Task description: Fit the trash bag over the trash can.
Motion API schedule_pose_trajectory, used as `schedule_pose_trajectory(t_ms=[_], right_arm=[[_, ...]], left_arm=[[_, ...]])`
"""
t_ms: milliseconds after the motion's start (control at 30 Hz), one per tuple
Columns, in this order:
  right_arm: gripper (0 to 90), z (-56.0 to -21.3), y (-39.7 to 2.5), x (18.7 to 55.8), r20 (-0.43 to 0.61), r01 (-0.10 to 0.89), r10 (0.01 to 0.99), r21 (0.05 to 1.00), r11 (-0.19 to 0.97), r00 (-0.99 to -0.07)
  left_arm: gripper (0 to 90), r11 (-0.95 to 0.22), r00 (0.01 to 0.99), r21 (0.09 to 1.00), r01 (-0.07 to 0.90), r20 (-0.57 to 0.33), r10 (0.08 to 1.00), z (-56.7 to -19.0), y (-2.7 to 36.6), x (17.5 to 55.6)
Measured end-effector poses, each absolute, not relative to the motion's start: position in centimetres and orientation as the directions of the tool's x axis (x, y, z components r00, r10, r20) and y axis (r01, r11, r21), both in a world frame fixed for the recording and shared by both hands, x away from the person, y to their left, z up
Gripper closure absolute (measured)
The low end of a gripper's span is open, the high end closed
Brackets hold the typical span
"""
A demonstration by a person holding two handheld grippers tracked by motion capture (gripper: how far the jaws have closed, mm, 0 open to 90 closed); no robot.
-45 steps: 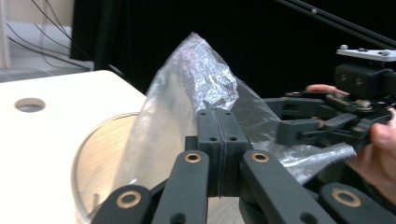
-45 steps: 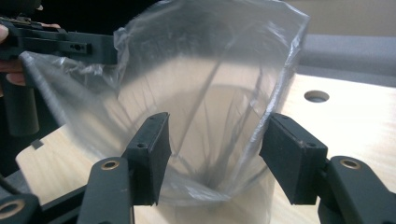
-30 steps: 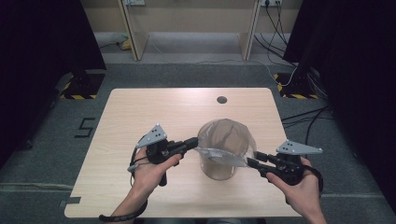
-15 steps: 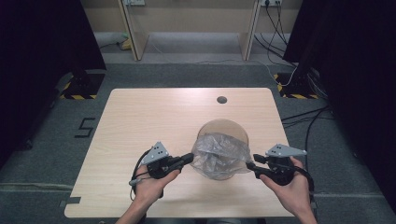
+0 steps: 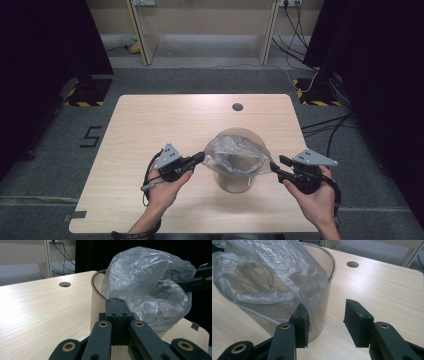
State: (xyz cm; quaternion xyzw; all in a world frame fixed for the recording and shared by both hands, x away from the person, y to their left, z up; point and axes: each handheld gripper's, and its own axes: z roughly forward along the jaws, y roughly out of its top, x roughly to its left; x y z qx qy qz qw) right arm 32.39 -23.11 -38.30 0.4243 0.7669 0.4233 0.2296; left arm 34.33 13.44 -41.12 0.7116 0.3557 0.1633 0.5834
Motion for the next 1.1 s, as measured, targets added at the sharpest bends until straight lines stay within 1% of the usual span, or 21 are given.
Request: schedule_pose_trajectory(t_ms=[67,300,400,567,600,667,767,867,1000,1100], right_arm=[[55.5,-38.5,-23.0,32.6,-0.008,0.459,0.845,0.837,0.299,-0.535],[52.8,-39.4,-23.2,33.2,0.038,0.492,0.837,0.824,0.283,-0.546],[51.8,-38.3,-23.1,32.4,0.04,0.461,0.825,0.845,0.273,-0.564],[50.3,-36.4,-22.8,31.5,0.011,0.416,0.812,0.863,0.287,-0.584],[51.0,-36.2,-22.8,31.5,0.008,0.413,0.812,0.864,0.288,-0.584],[57.2,-36.1,-22.7,31.6,0.008,0.411,0.81,0.865,0.289,-0.586],[71.6,-36.7,-22.8,32.1,0.001,0.428,0.816,0.852,0.302,-0.578],[78.2,-37.5,-23.1,32.7,0.011,0.459,0.828,0.836,0.3,-0.561],[79.0,-38.1,-23.1,33.3,0.006,0.464,0.846,0.838,0.286,-0.534],[74.2,-38.7,-23.0,33.9,0.013,0.472,0.852,0.837,0.277,-0.524]], left_arm=[[89.3,-0.074,0.689,0.941,0.33,-0.186,0.701,-41.6,13.3,34.7],[88.9,-0.09,0.684,0.937,0.338,-0.179,0.707,-42.2,13.1,34.8],[88.1,-0.086,0.692,0.943,0.323,-0.173,0.7,-41.7,12.9,34.4],[88.0,-0.086,0.694,0.951,0.298,-0.154,0.704,-41.1,12.9,34.1],[88.0,-0.089,0.694,0.951,0.297,-0.151,0.704,-41.0,12.9,34.1],[88.0,-0.1,0.69,0.948,0.301,-0.143,0.71,-41.2,12.9,34.3],[87.9,-0.106,0.682,0.945,0.308,-0.141,0.718,-41.4,13.0,34.7],[87.8,-0.112,0.677,0.945,0.307,-0.134,0.724,-41.5,13.0,35.1],[87.6,-0.121,0.664,0.945,0.304,-0.119,0.738,-41.8,12.7,35.9],[87.1,-0.108,0.654,0.946,0.305,-0.126,0.746,-42.2,12.5,36.5]])
